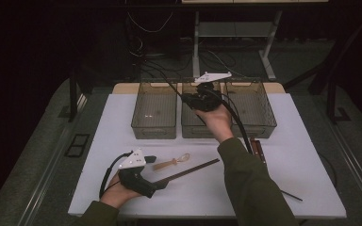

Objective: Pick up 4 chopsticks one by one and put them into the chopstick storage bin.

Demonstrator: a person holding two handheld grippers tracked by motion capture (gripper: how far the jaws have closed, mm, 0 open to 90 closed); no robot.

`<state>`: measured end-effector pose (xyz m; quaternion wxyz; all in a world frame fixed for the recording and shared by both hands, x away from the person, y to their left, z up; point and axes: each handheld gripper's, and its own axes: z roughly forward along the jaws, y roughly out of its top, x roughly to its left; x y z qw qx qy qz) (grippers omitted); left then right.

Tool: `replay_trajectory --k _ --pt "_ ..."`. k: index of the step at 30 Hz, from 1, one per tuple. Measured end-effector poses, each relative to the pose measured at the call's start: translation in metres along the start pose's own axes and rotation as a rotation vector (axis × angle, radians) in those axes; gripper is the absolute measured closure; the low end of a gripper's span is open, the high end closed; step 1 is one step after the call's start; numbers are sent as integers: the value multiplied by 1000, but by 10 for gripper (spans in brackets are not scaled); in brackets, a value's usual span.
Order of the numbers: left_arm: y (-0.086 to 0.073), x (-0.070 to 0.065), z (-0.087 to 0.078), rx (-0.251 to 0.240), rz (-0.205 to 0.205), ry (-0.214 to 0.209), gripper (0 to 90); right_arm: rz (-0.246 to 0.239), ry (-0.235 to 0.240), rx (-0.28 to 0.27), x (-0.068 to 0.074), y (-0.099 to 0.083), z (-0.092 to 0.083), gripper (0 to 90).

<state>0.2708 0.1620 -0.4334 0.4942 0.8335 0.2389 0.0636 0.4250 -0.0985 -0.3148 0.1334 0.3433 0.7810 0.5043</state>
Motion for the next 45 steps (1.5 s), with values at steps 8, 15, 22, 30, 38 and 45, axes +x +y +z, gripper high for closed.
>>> replay_trajectory --k 8,15,22,30,38,45 --pt "0 -1 0 -3 1 -2 1 -3 -10 7 5 11 29 858" --pt "0 -1 0 -6 1 -1 1 4 -24 13 9 15 53 858" --pt "0 -1 0 -11 -3 -4 1 3 -41 22 16 20 79 858" --pt "1 0 1 -9 -3 -3 1 7 -56 29 20 23 105 858" --pt "1 0 1 -2 4 -4 1 16 -63 40 25 23 125 858" --pt "1 0 1 0 1 -7 1 39 -78 56 24 16 140 858"
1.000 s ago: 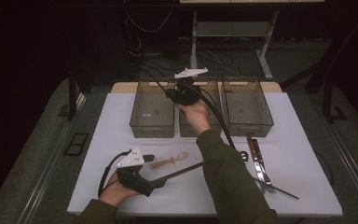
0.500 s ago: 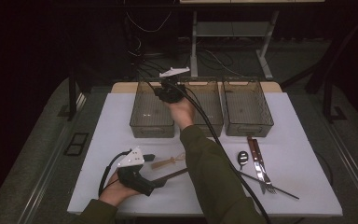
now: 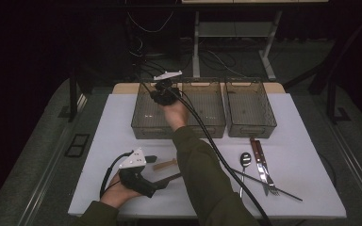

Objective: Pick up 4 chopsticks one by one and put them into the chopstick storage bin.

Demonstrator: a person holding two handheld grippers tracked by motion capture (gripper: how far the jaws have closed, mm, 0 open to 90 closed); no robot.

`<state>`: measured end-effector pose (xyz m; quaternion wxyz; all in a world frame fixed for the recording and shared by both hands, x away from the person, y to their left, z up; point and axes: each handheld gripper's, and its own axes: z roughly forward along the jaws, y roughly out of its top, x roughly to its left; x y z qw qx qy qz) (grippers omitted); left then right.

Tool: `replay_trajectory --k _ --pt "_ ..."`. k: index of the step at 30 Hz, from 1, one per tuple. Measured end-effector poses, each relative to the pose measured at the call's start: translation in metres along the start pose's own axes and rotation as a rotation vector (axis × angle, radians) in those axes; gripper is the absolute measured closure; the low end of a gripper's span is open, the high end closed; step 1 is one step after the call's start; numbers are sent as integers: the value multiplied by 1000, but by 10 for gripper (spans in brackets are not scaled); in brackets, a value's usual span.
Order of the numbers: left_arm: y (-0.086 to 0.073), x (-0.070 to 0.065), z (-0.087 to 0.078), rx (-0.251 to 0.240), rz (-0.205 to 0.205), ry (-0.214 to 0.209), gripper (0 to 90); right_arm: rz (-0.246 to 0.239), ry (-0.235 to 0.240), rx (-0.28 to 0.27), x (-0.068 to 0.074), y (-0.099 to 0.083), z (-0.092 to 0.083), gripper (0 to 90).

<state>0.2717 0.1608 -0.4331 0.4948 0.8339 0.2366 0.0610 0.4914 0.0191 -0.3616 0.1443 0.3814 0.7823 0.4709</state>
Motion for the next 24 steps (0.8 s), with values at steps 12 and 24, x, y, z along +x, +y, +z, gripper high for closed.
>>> replay_trajectory --k 12,24 --pt "0 -1 0 2 4 -5 1 -7 -15 56 2 -10 12 655" --pt "-1 0 0 -1 9 -1 1 -45 1 75 -8 4 -32 494"
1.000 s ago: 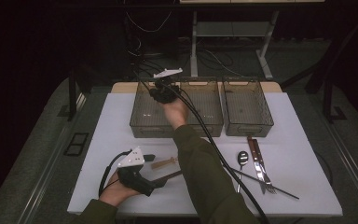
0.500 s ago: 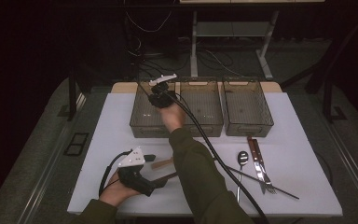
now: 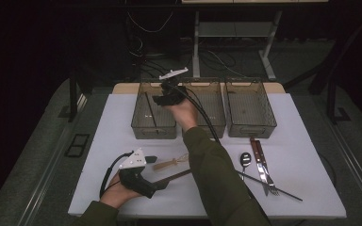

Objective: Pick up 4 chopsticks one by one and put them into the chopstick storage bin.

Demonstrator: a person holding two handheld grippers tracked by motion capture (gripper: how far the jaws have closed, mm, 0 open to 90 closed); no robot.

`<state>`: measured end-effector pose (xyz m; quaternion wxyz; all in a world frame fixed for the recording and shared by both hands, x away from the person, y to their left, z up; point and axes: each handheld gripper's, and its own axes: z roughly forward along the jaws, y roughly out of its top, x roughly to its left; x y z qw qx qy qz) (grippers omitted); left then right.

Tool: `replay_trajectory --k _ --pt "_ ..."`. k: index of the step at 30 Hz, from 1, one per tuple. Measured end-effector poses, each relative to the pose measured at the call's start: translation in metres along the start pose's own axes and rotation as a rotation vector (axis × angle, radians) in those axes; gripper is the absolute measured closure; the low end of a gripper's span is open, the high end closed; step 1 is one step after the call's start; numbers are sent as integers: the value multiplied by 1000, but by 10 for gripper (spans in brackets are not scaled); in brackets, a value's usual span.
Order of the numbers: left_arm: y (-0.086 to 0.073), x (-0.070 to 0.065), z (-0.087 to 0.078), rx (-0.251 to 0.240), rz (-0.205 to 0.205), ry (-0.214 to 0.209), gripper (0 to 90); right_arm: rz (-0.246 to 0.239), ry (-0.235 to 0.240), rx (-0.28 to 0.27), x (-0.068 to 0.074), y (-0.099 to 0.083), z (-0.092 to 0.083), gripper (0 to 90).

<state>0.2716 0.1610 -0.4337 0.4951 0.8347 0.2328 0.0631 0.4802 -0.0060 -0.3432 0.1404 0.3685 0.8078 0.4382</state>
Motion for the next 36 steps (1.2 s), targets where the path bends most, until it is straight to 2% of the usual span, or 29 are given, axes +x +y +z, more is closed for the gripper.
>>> replay_trajectory --k 3,15,24,28,36 --pt "0 -1 1 -8 -4 -1 1 -8 25 16 -6 -1 -16 460" --pt "0 -1 1 4 4 3 0 -28 70 11 -25 -18 -81 392" --pt "-1 0 1 0 1 7 0 -29 99 6 -35 -37 -112 368" --pt "-1 -1 0 -6 14 3 0 -44 118 14 -38 -49 -122 363" --pt "-2 0 0 3 9 6 0 -62 135 15 -49 -77 -147 360"
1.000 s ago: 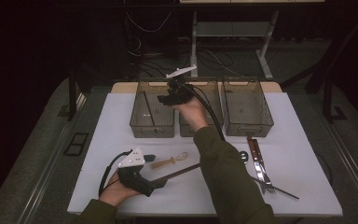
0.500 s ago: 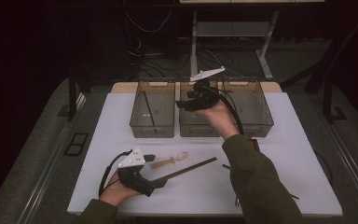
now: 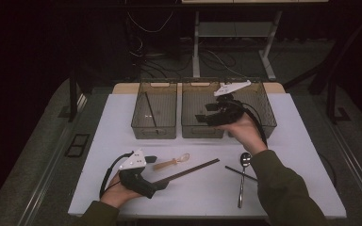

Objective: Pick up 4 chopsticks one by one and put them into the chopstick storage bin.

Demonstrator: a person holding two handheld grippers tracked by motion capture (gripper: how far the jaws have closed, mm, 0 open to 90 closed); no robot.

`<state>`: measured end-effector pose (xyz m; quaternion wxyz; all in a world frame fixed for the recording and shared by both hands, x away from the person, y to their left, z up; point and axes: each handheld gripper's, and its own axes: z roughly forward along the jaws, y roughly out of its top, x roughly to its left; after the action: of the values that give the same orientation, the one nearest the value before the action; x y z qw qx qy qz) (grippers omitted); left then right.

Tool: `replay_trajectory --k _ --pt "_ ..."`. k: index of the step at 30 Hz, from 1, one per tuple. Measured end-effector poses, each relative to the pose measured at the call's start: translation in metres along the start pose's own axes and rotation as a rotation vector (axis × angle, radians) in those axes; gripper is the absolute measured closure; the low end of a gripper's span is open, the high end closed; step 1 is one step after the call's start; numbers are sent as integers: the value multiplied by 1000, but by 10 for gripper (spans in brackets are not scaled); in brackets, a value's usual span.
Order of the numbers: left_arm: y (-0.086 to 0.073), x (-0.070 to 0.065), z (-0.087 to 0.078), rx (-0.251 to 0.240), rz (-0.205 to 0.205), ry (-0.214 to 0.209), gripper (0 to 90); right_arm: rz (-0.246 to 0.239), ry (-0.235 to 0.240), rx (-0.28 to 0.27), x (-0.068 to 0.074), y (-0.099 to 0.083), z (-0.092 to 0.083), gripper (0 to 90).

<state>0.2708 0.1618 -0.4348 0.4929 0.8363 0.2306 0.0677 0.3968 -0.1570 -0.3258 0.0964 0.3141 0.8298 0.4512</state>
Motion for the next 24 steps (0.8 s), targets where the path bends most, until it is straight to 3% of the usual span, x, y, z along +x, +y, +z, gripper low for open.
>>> replay_trajectory --k 9,18,24 --pt "-1 0 0 7 2 2 0 3 -1 -13 -9 -35 -25 354" --pt "-1 -1 0 15 6 -6 0 -37 7 13 -7 -72 -44 355" --pt "-1 -1 0 21 6 -2 0 -17 3 21 -8 -97 -59 351"
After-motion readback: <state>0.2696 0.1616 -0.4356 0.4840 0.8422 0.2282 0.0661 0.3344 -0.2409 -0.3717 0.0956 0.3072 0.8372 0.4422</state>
